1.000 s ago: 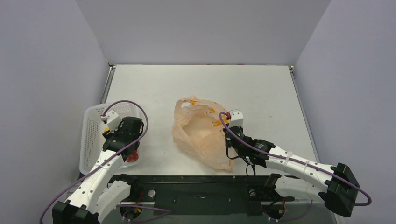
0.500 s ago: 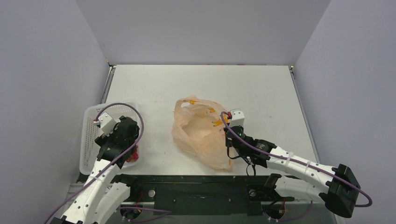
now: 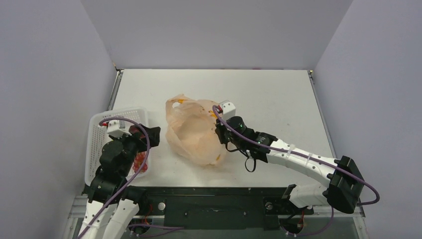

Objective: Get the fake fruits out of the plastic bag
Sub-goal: Adjust the plastic bag at the center of the board.

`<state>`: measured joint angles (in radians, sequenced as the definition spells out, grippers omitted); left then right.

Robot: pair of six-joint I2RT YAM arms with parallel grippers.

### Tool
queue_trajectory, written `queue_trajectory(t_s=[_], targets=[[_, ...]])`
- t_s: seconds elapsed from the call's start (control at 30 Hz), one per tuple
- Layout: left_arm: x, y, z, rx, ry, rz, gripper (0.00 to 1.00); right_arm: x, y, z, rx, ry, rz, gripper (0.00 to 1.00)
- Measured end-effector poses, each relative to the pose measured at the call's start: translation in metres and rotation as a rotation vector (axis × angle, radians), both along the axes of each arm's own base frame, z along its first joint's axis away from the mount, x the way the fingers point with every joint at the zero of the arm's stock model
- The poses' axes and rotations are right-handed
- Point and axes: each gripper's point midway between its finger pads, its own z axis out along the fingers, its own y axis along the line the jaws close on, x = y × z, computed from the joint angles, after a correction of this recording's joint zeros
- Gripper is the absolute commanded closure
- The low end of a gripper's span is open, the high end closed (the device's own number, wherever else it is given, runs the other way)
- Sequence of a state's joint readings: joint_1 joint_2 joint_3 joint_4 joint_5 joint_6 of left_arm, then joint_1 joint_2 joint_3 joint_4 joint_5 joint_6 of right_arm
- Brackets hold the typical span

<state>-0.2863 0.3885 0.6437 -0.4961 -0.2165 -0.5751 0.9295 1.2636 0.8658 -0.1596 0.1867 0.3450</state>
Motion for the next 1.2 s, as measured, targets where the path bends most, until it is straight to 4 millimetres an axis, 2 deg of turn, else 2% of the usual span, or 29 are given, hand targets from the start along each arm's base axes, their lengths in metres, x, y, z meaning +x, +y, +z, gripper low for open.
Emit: queue_trajectory(t_s=[0.17,0.23,0.33,0.4,0.57,0.63,0.7,0.8,0.93,1.07,1.13,1.17,1.2], targets=[[-0.011,-0.036,0.037,-0.030,-0.125,-0.229,0.04,0.008,0.042,0.056,0.100,-0.096,0.134,1.00],[-0.015,-0.046,0.045,-0.034,-0.155,-0.295,0.04,0.004,0.051,0.068,0.128,-0.124,0.188,1.00],[-0.023,-0.062,0.051,-0.048,-0.181,-0.396,0.04,-0.006,0.054,0.070,0.146,-0.145,0.243,1.00],[-0.026,-0.070,0.055,-0.058,-0.203,-0.442,0.04,-0.011,0.046,0.058,0.146,-0.140,0.246,1.00],[-0.025,-0.081,0.047,-0.077,-0.191,-0.504,0.05,-0.010,0.005,-0.012,0.071,-0.021,0.136,1.00],[-0.023,-0.086,0.042,-0.089,-0.168,-0.522,0.05,-0.005,-0.014,-0.030,0.047,0.025,0.050,1.00],[-0.020,-0.089,0.039,-0.096,-0.150,-0.536,0.05,0.005,-0.028,-0.034,0.044,0.039,-0.042,1.00],[-0.017,-0.091,0.035,-0.101,-0.131,-0.541,0.04,0.027,-0.057,-0.029,0.044,0.047,-0.225,1.00],[-0.017,-0.090,0.034,-0.096,-0.115,-0.537,0.03,0.069,-0.112,0.000,0.085,0.015,-0.508,1.00],[-0.021,-0.086,0.048,-0.078,-0.127,-0.524,0.03,0.107,-0.171,0.030,0.141,-0.021,-0.725,0.90],[-0.024,-0.082,0.062,-0.057,-0.145,-0.515,0.03,0.126,-0.195,0.040,0.151,-0.028,-0.801,0.85],[-0.026,-0.081,0.068,-0.047,-0.156,-0.513,0.03,0.135,-0.207,0.042,0.147,-0.028,-0.833,0.81],[-0.027,-0.079,0.075,-0.033,-0.164,-0.510,0.03,0.144,-0.215,0.043,0.140,-0.024,-0.856,0.72]])
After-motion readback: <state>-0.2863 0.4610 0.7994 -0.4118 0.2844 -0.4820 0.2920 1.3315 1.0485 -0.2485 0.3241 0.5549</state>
